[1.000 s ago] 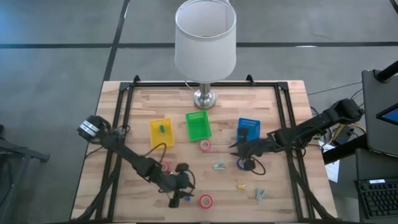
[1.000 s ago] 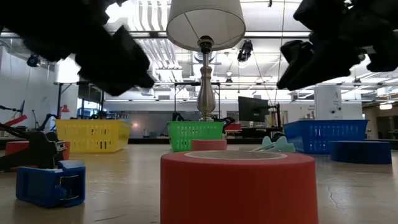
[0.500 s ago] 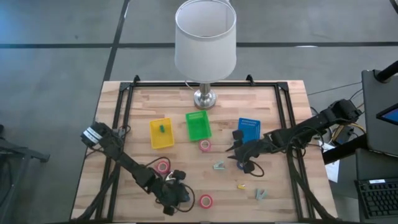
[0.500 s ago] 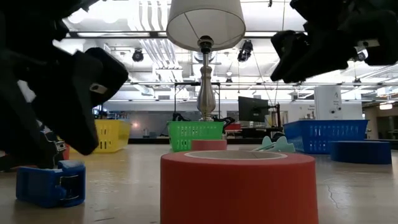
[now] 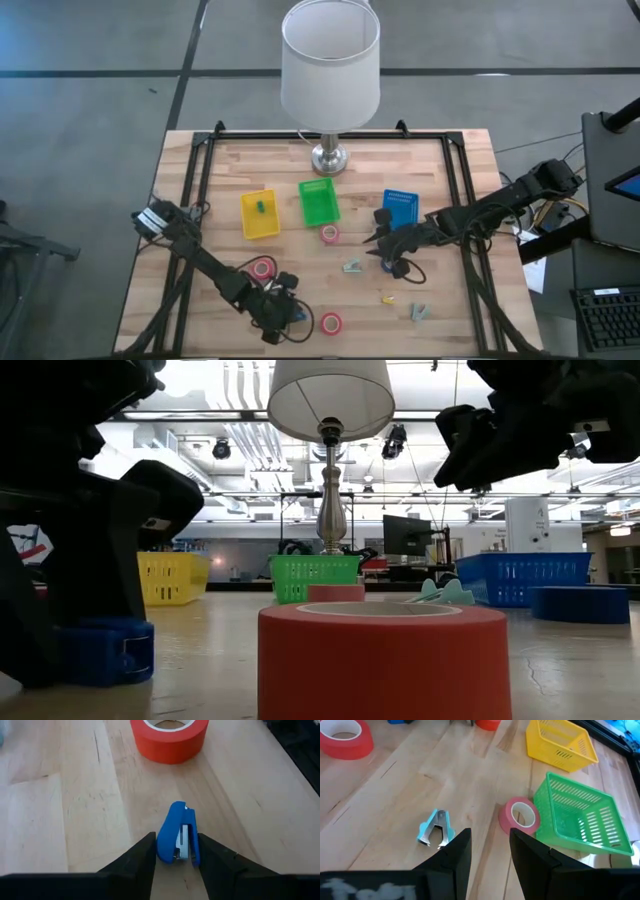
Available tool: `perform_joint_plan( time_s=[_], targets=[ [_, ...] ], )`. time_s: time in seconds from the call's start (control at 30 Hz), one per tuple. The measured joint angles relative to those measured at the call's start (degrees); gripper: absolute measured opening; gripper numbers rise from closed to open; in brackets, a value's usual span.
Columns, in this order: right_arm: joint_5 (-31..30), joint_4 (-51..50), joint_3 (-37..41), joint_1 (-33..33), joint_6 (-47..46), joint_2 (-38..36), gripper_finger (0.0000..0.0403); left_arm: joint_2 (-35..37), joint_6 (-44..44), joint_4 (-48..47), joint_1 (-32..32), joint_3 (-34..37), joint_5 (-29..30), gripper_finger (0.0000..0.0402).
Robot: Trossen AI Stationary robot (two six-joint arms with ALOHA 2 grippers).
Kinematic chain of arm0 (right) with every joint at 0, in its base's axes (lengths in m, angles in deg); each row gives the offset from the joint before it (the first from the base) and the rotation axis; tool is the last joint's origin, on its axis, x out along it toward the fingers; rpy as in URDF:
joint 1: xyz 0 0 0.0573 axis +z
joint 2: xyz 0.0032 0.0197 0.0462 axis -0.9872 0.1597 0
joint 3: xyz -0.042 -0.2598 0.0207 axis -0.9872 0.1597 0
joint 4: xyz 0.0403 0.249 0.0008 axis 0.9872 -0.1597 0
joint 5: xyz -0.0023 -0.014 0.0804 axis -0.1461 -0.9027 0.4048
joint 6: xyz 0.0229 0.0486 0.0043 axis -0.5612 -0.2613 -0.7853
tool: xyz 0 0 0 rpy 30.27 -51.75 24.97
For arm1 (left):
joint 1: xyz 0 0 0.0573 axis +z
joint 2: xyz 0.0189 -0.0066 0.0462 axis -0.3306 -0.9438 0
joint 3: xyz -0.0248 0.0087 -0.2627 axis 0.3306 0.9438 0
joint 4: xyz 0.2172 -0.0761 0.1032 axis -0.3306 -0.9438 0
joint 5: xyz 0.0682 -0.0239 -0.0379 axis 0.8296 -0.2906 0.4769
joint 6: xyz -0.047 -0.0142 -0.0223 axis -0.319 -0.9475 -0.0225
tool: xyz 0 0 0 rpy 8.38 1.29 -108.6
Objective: Pick and place Stapler, Stapler remover, tape
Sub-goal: Put the blue stapler into the yellow bin
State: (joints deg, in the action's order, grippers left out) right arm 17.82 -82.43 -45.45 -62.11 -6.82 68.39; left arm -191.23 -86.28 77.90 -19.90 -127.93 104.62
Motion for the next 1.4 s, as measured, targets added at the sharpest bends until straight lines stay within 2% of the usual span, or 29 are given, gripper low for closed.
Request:
perform_joint_plan(
  time_s=[0.23,0.3,0.43,0.57,0.7,0.87,1.0,1.1,1.2,1.4],
  targets=[
    [0.0,0.02,0.0,0.0,-0.02,0.0,0.013,0.06,1.75,-0.05,0.54,-0.02,1.99,0.0068],
    [0.0,0.02,0.0,0.0,-0.02,0.0,0.013,0.31,1.65,-0.29,0.92,-0.02,6.55,0.0055],
    [0.0,0.03,0.02,0.0,0.11,0.04,0.013,3.38,2.55,-2.27,1.66,-0.24,19.35,0.0057],
    [0.0,0.02,0.04,0.02,0.13,0.04,0.013,9.02,0.11,-13.62,3.71,-0.17,24.44,0.0082],
    [-0.02,0.03,0.04,0.02,0.76,0.04,0.013,16.81,-8.17,-28.4,6.83,-0.28,27.24,0.008],
    [-0.02,0.02,0.04,0.02,1.22,0.04,0.013,25.84,-20.98,-46.3,11.17,-0.11,26.53,0.0067],
    [-0.02,0.02,0.04,0.02,1.32,0.04,0.013,30.13,-26.92,-56.81,15.2,0.99,19.58,0.0075],
    [-0.02,0.02,0.04,0.02,1.64,0.04,0.013,31.44,-27.27,-56.95,18.21,3.8,14.26,0.0085],
    [-0.02,0.02,0.04,0.02,1.66,0.04,0.013,31.66,-27.18,-54.13,21.22,7.66,11.42,0.0086],
    [-0.02,0.02,0.04,0.02,1.66,0.04,0.013,31.19,-25.98,-49.68,26.56,13.87,10.3,0.0081]
  ],
)
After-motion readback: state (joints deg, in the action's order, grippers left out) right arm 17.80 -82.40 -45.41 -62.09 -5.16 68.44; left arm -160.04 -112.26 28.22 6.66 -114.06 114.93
